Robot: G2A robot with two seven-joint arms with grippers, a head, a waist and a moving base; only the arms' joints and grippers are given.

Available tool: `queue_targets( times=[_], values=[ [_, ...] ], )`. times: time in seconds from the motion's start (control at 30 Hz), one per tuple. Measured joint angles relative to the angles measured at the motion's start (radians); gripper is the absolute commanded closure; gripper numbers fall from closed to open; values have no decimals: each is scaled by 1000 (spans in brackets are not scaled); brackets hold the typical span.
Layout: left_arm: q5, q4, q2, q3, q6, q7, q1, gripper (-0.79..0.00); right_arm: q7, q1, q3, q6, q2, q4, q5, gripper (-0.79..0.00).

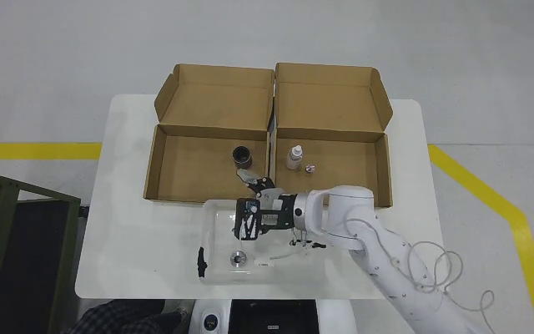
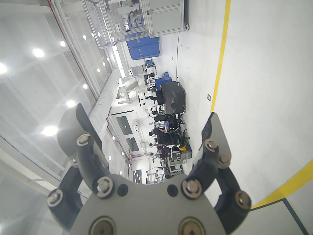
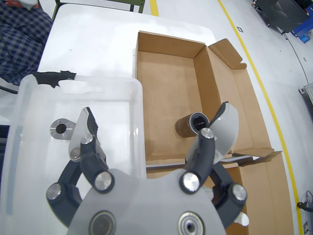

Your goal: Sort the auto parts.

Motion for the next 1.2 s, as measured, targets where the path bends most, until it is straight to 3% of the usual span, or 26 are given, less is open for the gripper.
queue_targets(
  times=[0.53, 1.2],
  values=[
    [0, 0, 0, 0, 0, 0, 0, -785, -44, -85, -48, -70, 23, -26, -85, -708],
    [0, 0, 0, 0, 0, 0, 0, -785, -90, -80, -110, -112, 32, 101, -148, -659]
  ],
)
